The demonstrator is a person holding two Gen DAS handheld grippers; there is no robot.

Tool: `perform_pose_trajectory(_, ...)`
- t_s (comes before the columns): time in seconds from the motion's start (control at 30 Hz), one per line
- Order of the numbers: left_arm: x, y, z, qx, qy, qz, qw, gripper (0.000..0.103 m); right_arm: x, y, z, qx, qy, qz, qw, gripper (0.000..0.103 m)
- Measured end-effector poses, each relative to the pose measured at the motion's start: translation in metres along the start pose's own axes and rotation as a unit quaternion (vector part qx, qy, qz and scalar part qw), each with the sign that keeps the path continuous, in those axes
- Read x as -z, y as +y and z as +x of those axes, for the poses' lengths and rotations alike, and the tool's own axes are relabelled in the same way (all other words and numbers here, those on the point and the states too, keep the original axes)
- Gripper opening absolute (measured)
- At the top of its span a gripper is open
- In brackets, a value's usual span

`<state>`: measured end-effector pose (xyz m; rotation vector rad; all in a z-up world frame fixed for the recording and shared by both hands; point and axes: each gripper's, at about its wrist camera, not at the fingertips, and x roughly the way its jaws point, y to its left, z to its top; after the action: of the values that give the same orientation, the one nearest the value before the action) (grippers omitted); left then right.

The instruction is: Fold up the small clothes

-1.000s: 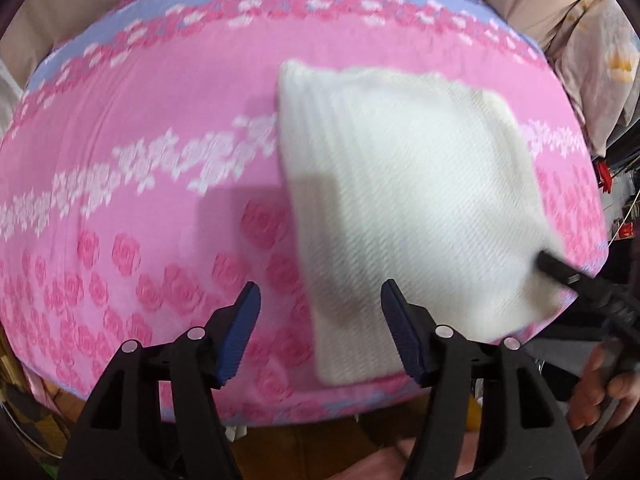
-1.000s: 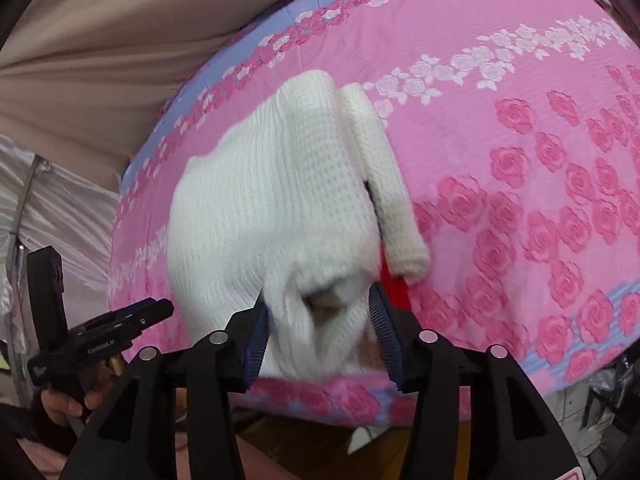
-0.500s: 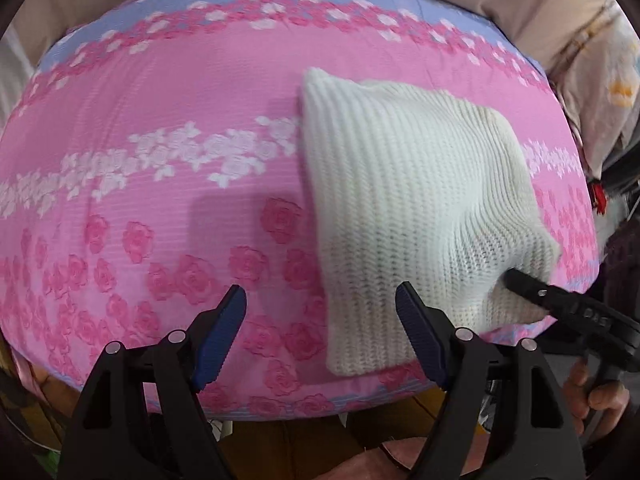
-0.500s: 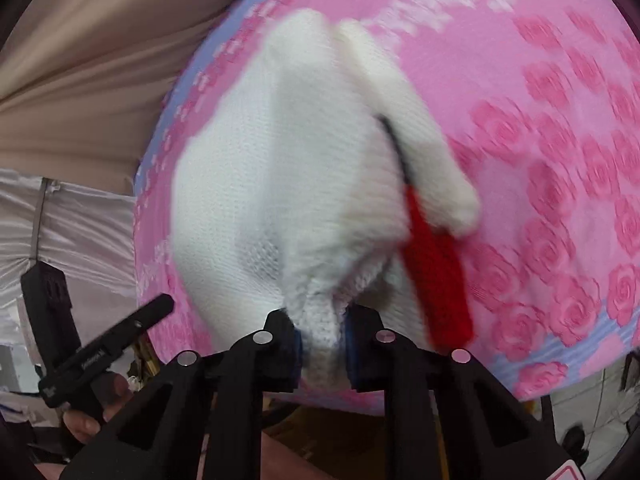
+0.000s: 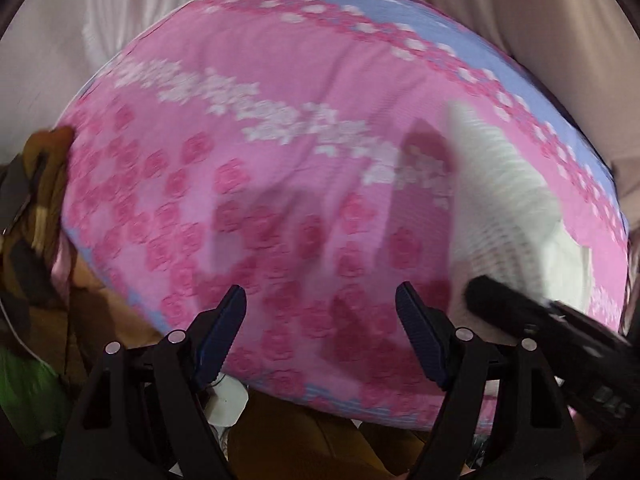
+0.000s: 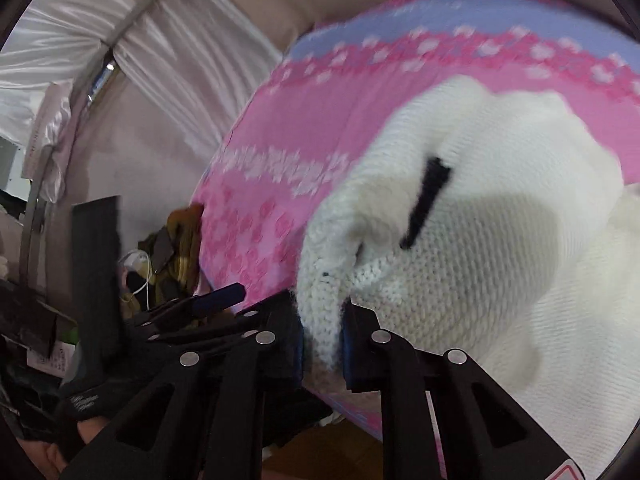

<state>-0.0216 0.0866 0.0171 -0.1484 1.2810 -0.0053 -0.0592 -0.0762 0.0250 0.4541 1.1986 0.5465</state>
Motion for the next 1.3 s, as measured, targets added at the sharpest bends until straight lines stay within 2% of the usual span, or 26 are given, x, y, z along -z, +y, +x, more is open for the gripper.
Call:
perform_pose_trajectory(0.07, 0.002, 0.006, 0.004, -0.014, 0.007, -0.014, 0.9998, 0.074, -0.004, 0.000, 0.027, 0.001, 0.026, 0.010, 1.000, 0.013)
perform_pose_trajectory(0.17, 0.003, 0.005, 0.005, 0.001, 0.012, -0.024, 0.9996, 0.074, -0.005, -0.012, 0.038, -0.009, 0.034, 0.034, 0.999, 0.013)
perform_pose_trajectory(0.23, 0.002, -0.006, 0.003, 0.010, 0.008, -0.013, 0.9998, 0.075, -0.003, -0.025, 0.015, -0.039, 0.003, 0.058, 0.998, 0.013)
perform_pose_trajectory(0.3, -0.002, -0.021, -0.001, 0.024, 0.003, 0.008, 0.9997, 0.075, 0.001, -0.044, -0.028, -0.066, -0.041, 0.085, 0.993, 0.013)
perform_pose_trajectory(0.37, -0.003, -0.042, -0.009, 0.043, -0.005, 0.032, 0.9986, 0.076, 0.016, -0.080, -0.088, -0.093, -0.099, 0.129, 0.982, 0.013)
perform_pose_trajectory(0.43, -0.002, -0.070, -0.014, 0.072, -0.007, 0.063, 0.9954, 0.080, 0.053, -0.127, -0.150, -0.080, -0.154, 0.182, 0.968, 0.013)
perform_pose_trajectory(0.5, 0.004, -0.106, -0.012, 0.093, 0.002, 0.102, 0.9904, 0.081, 0.096, -0.169, -0.185, -0.034, -0.173, 0.223, 0.959, 0.013)
perform_pose_trajectory(0.57, 0.013, -0.141, -0.003, 0.099, 0.015, 0.139, 0.9853, 0.080, 0.151, -0.223, -0.190, 0.028, -0.152, 0.287, 0.945, 0.013)
perform_pose_trajectory(0.6, 0.020, -0.164, 0.002, 0.100, 0.026, 0.161, 0.9815, 0.081, 0.181, -0.254, -0.183, 0.044, -0.134, 0.335, 0.932, 0.013)
perform_pose_trajectory(0.63, 0.025, -0.179, 0.006, 0.106, 0.032, 0.177, 0.9780, 0.081, 0.199, -0.268, -0.179, 0.057, -0.127, 0.359, 0.923, 0.013)
perform_pose_trajectory(0.67, 0.033, -0.200, 0.011, 0.113, 0.041, 0.201, 0.9723, 0.081, 0.215, -0.280, -0.178, 0.063, -0.128, 0.372, 0.917, 0.013)
perform_pose_trajectory(0.73, 0.045, -0.227, 0.017, 0.112, 0.052, 0.230, 0.9652, 0.081, 0.231, -0.289, -0.183, 0.010, -0.155, 0.389, 0.908, 0.016)
perform_pose_trajectory(0.8, 0.057, -0.248, 0.028, 0.105, 0.063, 0.256, 0.9589, 0.081, 0.230, -0.284, -0.193, -0.002, -0.173, 0.383, 0.908, 0.022)
perform_pose_trajectory(0.87, 0.065, -0.261, 0.035, 0.098, 0.071, 0.273, 0.9545, 0.081, 0.225, -0.282, -0.207, 0.022, -0.173, 0.361, 0.916, 0.026)
perform_pose_trajectory(0.93, 0.071, -0.267, 0.038, 0.087, 0.070, 0.283, 0.9527, 0.081, 0.218, -0.276, -0.219, 0.063, -0.174, 0.338, 0.923, 0.030)
perform_pose_trajectory(1.1, 0.075, -0.265, 0.043, 0.075, 0.069, 0.277, 0.9554, 0.083, 0.196, -0.283, -0.245, 0.106, -0.206, 0.322, 0.918, 0.041)
perform_pose_trajectory(1.17, 0.076, -0.263, 0.046, 0.075, 0.072, 0.274, 0.9561, 0.083, 0.179, -0.290, -0.243, 0.110, -0.209, 0.310, 0.921, 0.050)
perform_pose_trajectory(1.2, 0.074, -0.264, 0.046, 0.075, 0.073, 0.274, 0.9561, 0.083, 0.168, -0.293, -0.239, 0.113, -0.206, 0.305, 0.923, 0.058)
perform_pose_trajectory(1.27, 0.075, -0.263, 0.046, 0.073, 0.070, 0.275, 0.9561, 0.083, 0.147, -0.294, -0.208, 0.118, -0.186, 0.300, 0.928, 0.058)
perform_pose_trajectory(1.3, 0.075, -0.264, 0.046, 0.071, 0.068, 0.276, 0.9561, 0.083, 0.138, -0.297, -0.198, 0.115, -0.171, 0.295, 0.933, 0.050)
